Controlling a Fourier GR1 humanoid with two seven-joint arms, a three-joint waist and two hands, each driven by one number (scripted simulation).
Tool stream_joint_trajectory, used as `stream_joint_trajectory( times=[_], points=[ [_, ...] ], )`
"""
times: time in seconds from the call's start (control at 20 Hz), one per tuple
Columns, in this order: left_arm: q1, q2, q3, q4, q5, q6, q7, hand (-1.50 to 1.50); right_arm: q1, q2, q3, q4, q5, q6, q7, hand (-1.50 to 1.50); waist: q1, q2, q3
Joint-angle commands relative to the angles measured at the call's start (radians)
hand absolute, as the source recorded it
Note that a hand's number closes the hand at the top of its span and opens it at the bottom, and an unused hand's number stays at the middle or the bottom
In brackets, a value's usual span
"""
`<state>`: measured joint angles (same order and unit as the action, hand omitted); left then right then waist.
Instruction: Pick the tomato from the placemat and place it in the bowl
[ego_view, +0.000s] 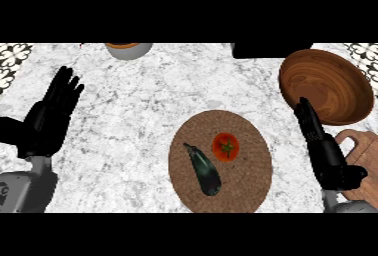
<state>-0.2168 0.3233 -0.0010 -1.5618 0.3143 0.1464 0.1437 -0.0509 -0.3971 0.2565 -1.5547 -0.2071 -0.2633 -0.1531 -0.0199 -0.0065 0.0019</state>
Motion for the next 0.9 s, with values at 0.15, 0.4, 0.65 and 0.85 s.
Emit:
stream_joint_trajectory(
  times=[0.15,0.4,0.65,0.85],
  points=[
    [0.014,0.081,0.003,0.024,-0.1,0.004,-0.024,0.0,-0.224,-0.08,0.046,-0.21,0.028,0.204,-0.158,1.5,0.052,-0.002,-0.001],
    [0.073,0.091,-0.01,0.037,-0.162,0.051,-0.008,0.0,-0.129,-0.31,0.031,-0.114,0.43,0.034,-0.086,-1.5,-0.002,-0.002,-0.004],
    [0.099,0.074,0.007,0.058,-0.175,0.041,-0.066,0.0,0.193,-0.195,0.083,-0.203,0.488,-0.1,-0.419,-1.5,0.002,0.003,-0.001],
    [0.05,0.064,0.002,0.023,-0.223,0.063,0.007,0.0,0.309,-0.226,0.002,-0.235,0.453,-0.078,-0.499,-1.5,0.007,0.004,-0.002]
  ],
)
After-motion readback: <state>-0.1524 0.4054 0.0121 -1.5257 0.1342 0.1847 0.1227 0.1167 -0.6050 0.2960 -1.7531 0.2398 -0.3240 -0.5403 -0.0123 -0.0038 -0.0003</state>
